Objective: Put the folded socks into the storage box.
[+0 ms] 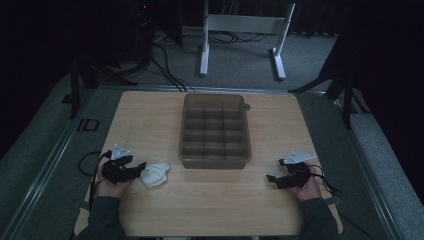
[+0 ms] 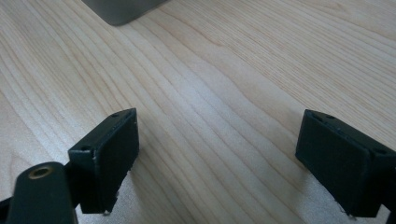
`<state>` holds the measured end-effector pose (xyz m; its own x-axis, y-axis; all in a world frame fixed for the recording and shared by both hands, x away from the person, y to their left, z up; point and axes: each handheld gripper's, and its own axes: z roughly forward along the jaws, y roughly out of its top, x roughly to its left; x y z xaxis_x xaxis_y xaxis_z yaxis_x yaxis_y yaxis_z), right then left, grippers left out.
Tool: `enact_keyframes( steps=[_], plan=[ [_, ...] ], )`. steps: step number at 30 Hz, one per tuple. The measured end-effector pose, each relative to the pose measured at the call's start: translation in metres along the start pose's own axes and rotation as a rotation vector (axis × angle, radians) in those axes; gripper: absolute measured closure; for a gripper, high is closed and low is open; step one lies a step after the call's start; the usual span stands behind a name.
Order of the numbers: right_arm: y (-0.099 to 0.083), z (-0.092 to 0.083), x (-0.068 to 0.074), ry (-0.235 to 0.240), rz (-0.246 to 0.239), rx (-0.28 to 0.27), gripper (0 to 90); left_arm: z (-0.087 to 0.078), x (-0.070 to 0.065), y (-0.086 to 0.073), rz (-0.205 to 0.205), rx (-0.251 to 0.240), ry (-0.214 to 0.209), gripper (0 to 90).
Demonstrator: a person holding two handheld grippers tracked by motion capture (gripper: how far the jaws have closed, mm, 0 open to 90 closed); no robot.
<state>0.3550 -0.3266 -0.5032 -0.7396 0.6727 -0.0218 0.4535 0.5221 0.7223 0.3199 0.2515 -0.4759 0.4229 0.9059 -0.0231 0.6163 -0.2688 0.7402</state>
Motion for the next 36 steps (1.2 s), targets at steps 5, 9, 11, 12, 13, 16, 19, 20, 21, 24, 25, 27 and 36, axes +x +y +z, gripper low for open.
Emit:
enact_keyframes(
  steps=[5,9,11,12,13,16,19,20,21,24,25,27,36],
  plan=[
    [0.0,0.0,0.0,0.0,0.001,0.0,12.9,-0.001,-0.001,0.004,0.024,0.007,-0.009,38.4],
    [0.0,0.0,0.0,-0.001,0.004,0.0,12.9,-0.002,-0.002,0.007,0.038,0.01,-0.007,38.4],
    [0.0,0.0,0.0,-0.002,0.004,0.0,12.9,-0.003,-0.001,0.007,0.04,0.011,-0.01,38.4],
    [0.0,0.0,0.0,-0.001,0.005,0.0,12.9,-0.003,-0.001,0.008,0.041,0.01,-0.013,38.4],
    [0.0,0.0,0.0,-0.001,0.005,0.0,12.9,-0.003,0.0,0.008,0.04,0.01,-0.016,38.4],
    [0.0,0.0,0.0,-0.001,0.006,0.0,12.9,-0.005,0.0,0.01,0.05,0.016,-0.025,38.5],
    [0.0,0.0,0.0,-0.001,0.005,0.001,12.9,-0.006,0.0,0.013,0.069,0.029,-0.031,38.5],
    [0.0,0.0,0.0,-0.001,0.005,0.001,12.9,-0.007,0.0,0.014,0.078,0.031,-0.035,38.5],
    [0.0,0.0,0.0,-0.001,0.005,0.001,12.9,-0.008,-0.001,0.015,0.086,0.035,-0.035,38.5],
    [0.0,0.0,0.0,-0.001,0.005,0.001,12.9,-0.011,-0.001,0.018,0.105,0.039,-0.043,38.5],
    [0.0,0.0,0.0,-0.001,0.005,0.001,12.9,-0.012,-0.001,0.019,0.112,0.043,-0.041,38.5],
    [0.0,0.0,0.0,-0.001,0.004,0.001,12.9,-0.014,-0.001,0.021,0.123,0.049,-0.04,38.5],
    [0.0,0.0,0.0,-0.001,0.004,0.0,12.9,-0.022,0.001,0.027,0.17,0.079,-0.044,38.5]
  ],
)
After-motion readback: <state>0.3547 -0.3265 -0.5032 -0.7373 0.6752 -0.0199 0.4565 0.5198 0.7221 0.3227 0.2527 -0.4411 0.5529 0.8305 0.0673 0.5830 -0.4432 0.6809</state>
